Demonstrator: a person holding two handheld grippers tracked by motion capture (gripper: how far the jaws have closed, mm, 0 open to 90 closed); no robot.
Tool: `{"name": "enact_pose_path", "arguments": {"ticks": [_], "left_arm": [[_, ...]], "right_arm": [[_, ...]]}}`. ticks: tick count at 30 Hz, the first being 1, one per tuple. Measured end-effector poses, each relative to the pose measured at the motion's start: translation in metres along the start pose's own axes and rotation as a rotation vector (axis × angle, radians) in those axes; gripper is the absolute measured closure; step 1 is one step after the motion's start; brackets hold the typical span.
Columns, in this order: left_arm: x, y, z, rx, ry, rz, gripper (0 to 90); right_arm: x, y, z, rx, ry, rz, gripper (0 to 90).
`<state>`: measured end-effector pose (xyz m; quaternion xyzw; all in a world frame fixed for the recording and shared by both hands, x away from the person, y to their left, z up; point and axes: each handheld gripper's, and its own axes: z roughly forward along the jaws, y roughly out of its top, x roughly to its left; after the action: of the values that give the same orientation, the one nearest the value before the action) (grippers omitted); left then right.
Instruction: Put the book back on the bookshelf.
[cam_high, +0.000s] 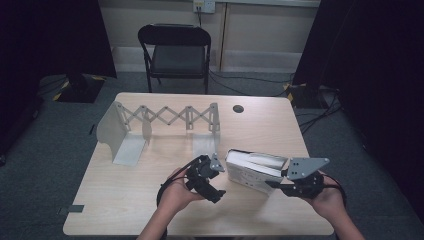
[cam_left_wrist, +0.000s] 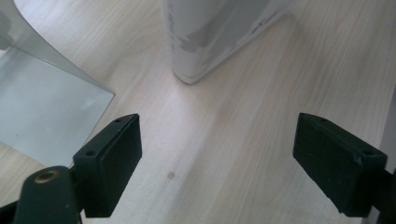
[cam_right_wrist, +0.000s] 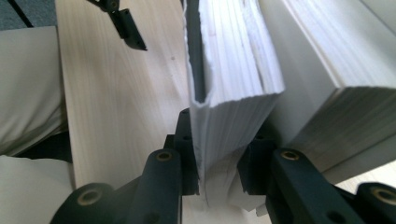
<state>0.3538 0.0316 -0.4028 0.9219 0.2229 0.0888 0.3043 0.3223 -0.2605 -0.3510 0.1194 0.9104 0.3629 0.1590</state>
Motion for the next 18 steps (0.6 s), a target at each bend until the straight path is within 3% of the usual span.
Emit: {"name": "enact_pose_path", "arguments": {"ticks": [5, 18], "left_arm": [[0.001, 0.008, -0.003, -0.004, -0.004, 0.018, 15.5], [0.006, 0.031, -0.006, -0.002, -0.016, 0.039, 15.5]], "right_arm": [[-0.003, -0.007, -0.001, -0.012, -0.001, 0.036, 72.8], [-0.003, -0.012, -0.002, -0.023, -0.002, 0.044, 72.5]]}}
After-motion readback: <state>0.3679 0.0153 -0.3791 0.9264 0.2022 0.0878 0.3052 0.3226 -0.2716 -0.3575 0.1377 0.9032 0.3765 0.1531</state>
